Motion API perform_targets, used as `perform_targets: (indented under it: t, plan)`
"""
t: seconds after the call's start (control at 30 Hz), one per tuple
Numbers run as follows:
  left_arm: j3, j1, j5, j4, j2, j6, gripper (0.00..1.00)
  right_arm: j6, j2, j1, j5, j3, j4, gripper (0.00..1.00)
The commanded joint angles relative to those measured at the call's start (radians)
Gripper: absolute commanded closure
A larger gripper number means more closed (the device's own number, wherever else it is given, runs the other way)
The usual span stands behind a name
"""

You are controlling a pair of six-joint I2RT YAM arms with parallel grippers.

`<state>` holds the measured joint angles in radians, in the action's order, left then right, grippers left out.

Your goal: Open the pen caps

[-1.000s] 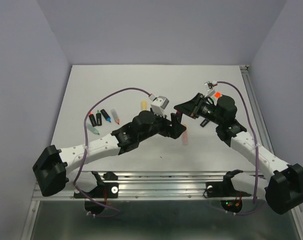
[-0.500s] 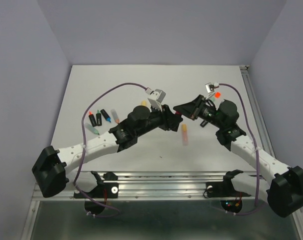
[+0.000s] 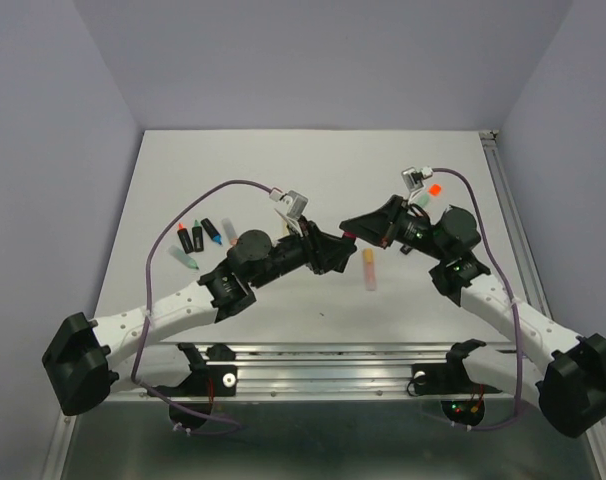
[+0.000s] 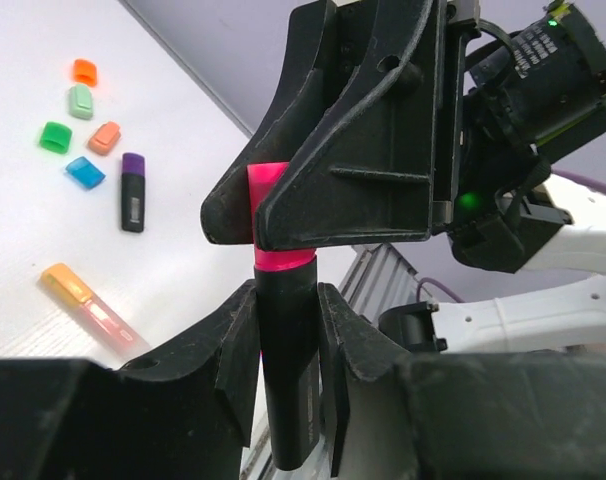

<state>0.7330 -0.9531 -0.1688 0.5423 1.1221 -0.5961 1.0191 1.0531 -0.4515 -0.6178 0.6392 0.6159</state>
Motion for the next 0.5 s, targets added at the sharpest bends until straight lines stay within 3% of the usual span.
perform_targets:
  t: [0.0, 0.27, 0.37, 0.47]
  plan:
    - [-0.072, -0.013, -0.106, 0.134, -0.116, -0.062, 1.0, -0.042, -0.028, 0.019, 0.136, -0.015, 0.107, 0.99]
    - [-0.214, -0.022, -0.118, 0.159, -0.177, -0.208, 1.0, -0.134, 0.074, 0.022, 0.469, 0.155, 0.057, 0.99]
    - [-0.257, -0.026, -0.106, 0.172, -0.189, -0.226, 1.0, -0.126, 0.133, 0.022, 0.465, 0.2, 0.105, 0.99]
    - [-0.271, -0.026, -0.087, 0.177, -0.206, -0.225, 1.0, -0.099, 0.166, 0.022, 0.365, 0.202, 0.14, 0.99]
